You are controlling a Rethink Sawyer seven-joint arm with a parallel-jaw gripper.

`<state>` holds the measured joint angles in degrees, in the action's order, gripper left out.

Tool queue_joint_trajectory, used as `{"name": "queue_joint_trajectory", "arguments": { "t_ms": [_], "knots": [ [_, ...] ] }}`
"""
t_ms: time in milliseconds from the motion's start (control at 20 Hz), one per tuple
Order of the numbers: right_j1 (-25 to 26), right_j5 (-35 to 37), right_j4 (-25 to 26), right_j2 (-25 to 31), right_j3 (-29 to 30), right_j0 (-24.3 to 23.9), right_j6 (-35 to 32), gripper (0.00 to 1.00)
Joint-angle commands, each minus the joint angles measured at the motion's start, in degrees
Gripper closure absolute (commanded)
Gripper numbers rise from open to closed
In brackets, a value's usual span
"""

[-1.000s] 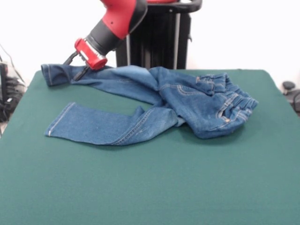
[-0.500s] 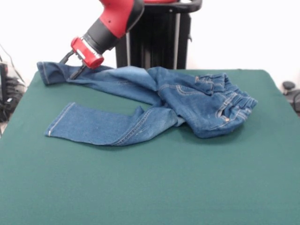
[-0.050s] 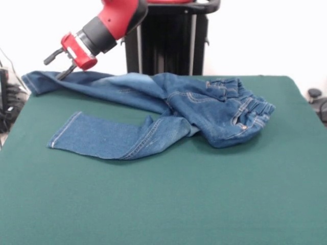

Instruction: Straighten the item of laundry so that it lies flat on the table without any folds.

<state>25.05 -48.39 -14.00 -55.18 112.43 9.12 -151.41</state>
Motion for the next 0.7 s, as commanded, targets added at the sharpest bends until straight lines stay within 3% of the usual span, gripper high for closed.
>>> {"name": "queue_joint_trajectory", "arguments": {
  "t_ms": [50, 200, 300, 450, 700],
  "knots": [
    [1.35, -2.28, -4.7, -0.75, -6.99, 1.11, 3.26, 0.0],
    [-0.34, -1.14, -3.33, -0.68, -8.04, 1.12, 2.91, 0.0],
    [-2.81, 0.5, 0.56, -0.24, -9.31, 0.22, 2.49, 0.0],
    [-11.95, 7.76, 17.6, 3.55, -13.16, -3.46, 1.16, 0.0],
    [-26.6, 21.81, 36.13, 11.4, -14.81, -5.87, -1.18, 0.0]
  ]
}}
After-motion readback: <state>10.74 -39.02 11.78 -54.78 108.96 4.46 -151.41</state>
